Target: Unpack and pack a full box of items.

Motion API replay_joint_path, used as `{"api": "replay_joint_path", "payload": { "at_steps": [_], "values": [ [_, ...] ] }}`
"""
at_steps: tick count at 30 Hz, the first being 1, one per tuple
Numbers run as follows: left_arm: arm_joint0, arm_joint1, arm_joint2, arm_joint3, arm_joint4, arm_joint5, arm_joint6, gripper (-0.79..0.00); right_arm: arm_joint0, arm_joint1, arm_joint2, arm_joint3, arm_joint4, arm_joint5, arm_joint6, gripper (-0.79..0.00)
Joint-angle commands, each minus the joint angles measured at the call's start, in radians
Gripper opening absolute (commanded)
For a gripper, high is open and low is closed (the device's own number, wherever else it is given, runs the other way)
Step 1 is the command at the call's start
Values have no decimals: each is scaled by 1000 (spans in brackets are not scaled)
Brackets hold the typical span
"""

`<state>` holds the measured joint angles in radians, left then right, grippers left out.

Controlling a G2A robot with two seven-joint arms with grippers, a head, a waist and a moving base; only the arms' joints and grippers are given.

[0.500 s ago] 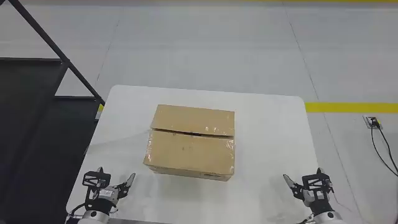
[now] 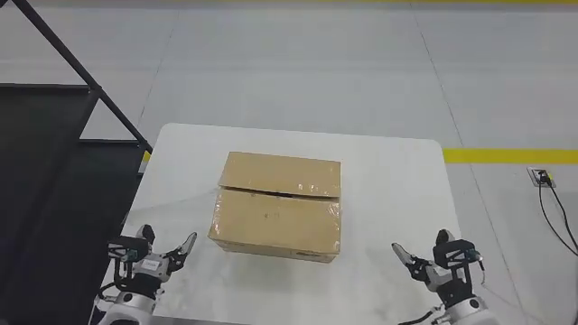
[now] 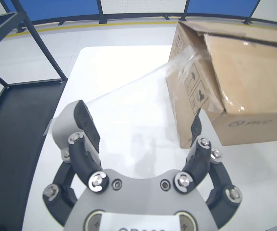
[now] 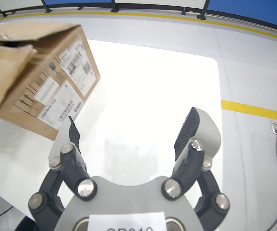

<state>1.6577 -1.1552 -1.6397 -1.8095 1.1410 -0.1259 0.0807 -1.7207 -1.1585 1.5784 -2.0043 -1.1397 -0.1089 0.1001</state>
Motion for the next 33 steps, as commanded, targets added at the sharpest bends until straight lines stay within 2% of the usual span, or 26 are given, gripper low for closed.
{"api": "replay_joint_path", "payload": {
  "at_steps": [1, 6, 18, 21, 26, 29, 33],
  "values": [
    [-19, 0, -14, -8, -64, -25, -30, 0, 13, -2, -7, -46, 44, 7, 39, 0],
    [-33, 2, -47, -25, -157, -80, -86, 0, 50, -9, -39, -143, 176, 27, 127, 0],
    [-37, 1, -41, -22, -180, -77, -98, 0, 51, -10, -44, -141, 201, 23, 122, 0],
    [-88, -3, -20, -19, -259, -58, -167, 0, 98, -15, -62, -106, 339, 10, 148, 0],
    [-149, -4, -23, -6, -387, -66, -264, 0, 230, -23, -117, -6, 572, -17, 284, 0],
    [-172, -4, -23, 2, -463, -87, -295, 0, 307, -24, -136, 68, 723, -55, 380, 0],
    [-185, -3, -35, 8, -549, -116, -338, 0, 392, -25, -154, 162, 850, -97, 476, 0]
  ]
}}
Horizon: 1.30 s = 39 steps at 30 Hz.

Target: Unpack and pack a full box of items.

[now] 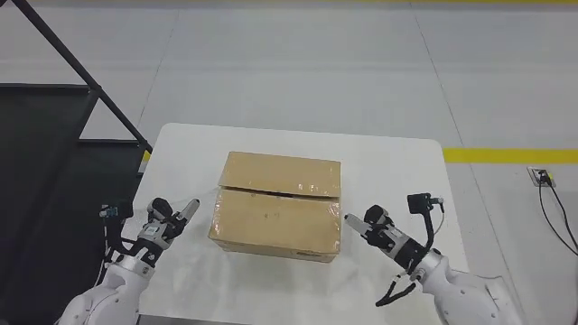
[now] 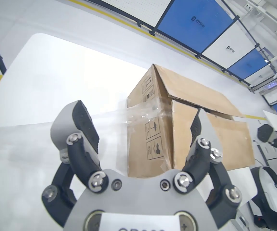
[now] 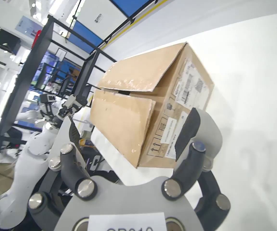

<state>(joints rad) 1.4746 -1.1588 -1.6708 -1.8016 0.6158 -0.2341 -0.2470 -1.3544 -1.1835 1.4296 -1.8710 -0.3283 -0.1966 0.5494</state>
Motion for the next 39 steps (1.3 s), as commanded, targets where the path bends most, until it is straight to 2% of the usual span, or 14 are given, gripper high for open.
{"api": "replay_joint_path", "payload": {
  "at_steps": [1, 10, 17, 22, 29, 35, 39],
  "values": [
    [-1, 1, -8, 1, -38, -10, -17, 0, 42, -1, -13, 50, 72, -20, 51, 0],
    [22, 6, -43, 3, -124, -66, -62, 0, 188, -9, -83, 212, 201, -38, 139, 0],
    [37, 8, -51, 0, -143, -87, -69, 0, 283, -16, -121, 325, 355, -90, 225, 0],
    [42, 9, -44, -2, -144, -89, -68, 0, 283, -9, -90, 330, 484, -153, 308, 0],
    [38, 8, -25, -17, -137, -78, -65, 0, 249, 8, -48, 276, 635, -223, 505, 0],
    [29, 9, -8, -26, -128, -76, -78, 0, 199, 26, -28, 209, 656, -284, 651, 0],
    [32, 15, -3, -24, -91, -143, -124, 0, 162, 37, -27, 174, 599, -321, 712, 0]
  ]
}}
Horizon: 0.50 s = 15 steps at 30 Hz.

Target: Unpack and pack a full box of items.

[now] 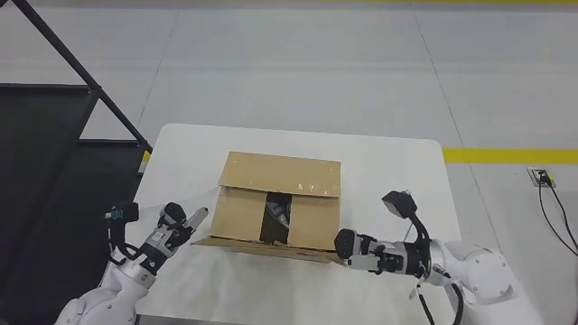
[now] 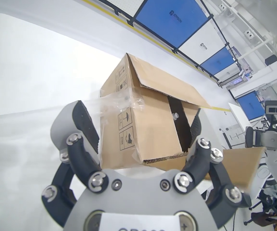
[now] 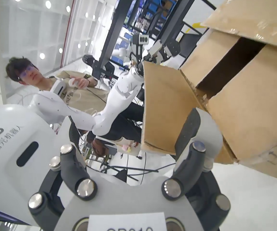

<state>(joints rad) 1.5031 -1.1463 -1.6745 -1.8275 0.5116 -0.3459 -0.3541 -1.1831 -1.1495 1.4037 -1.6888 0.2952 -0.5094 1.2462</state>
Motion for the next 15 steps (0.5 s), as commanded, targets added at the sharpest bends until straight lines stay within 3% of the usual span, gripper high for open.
{"api": "replay_joint_path", "payload": {
  "at_steps": [1, 10, 15],
  "values": [
    [6, 5, 0, 6, 14, -61, -41, 0, -18, 5, -3, -15, -42, -14, 21, 0],
    [27, 36, -39, 48, 123, -277, -246, 0, -28, 16, -62, -24, -172, 23, 24, 0],
    [22, 43, -22, 65, 248, -290, -260, 0, 6, 7, -82, -6, -116, 173, -149, 0]
  ]
}}
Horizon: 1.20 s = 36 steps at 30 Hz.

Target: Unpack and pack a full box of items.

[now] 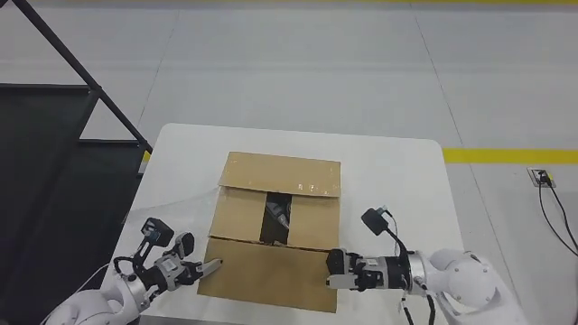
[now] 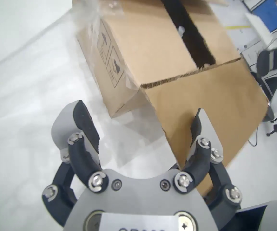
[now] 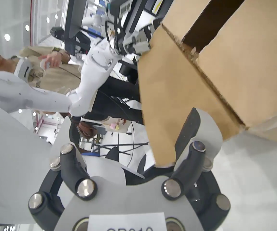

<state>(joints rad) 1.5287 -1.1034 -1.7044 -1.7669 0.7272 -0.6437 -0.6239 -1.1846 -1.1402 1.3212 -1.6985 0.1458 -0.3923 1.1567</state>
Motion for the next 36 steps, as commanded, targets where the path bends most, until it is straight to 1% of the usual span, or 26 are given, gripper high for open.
{"api": "replay_joint_path", "payload": {
  "at_steps": [1, 2, 5, 11, 12, 14, 15, 17, 20, 23, 27, 33, 36],
  "values": [
    [-6, 0, 16, 9, 50, 20, 22, 0, 15, -5, 6, 5, 48, 104, -115, 0],
    [-9, 0, 26, 13, 64, 28, 31, 0, 22, -6, 9, 0, 67, 156, -155, 0],
    [-20, 0, 43, 24, 81, 49, 50, 0, 22, -6, 9, 0, 67, 156, -155, 0],
    [-20, 0, 43, 24, 81, 49, 50, 0, 22, -6, 9, 0, 67, 156, -155, 0],
    [-20, 0, 43, 24, 81, 49, 50, 0, 19, -7, 9, 1, 78, 163, -166, 0],
    [-20, 0, 43, 24, 81, 49, 50, 0, 18, -12, 6, 7, 157, 214, -209, 0],
    [-20, 0, 43, 24, 81, 49, 50, 0, 31, -13, 1, 21, 170, 239, -215, 0],
    [-16, -1, 49, 19, 85, 52, 60, 0, 61, -19, -17, 71, 193, 292, -271, 0],
    [-7, 1, 54, 10, 103, 54, 79, 0, 121, -31, -50, 151, 244, 324, -312, 0],
    [-4, 3, 57, 10, 105, 54, 88, 0, 179, -40, -80, 237, 244, 328, -350, 0],
    [-1, 5, 60, 10, 96, 54, 98, 0, 241, -54, -120, 312, 260, 326, -379, 0],
    [4, 8, 68, 10, 87, 62, 104, 0, 323, -74, -159, 361, 270, 297, -464, 0],
    [5, 9, 75, 10, 88, 68, 109, 0, 377, -86, -181, 379, 244, 307, -550, 0]
  ]
}}
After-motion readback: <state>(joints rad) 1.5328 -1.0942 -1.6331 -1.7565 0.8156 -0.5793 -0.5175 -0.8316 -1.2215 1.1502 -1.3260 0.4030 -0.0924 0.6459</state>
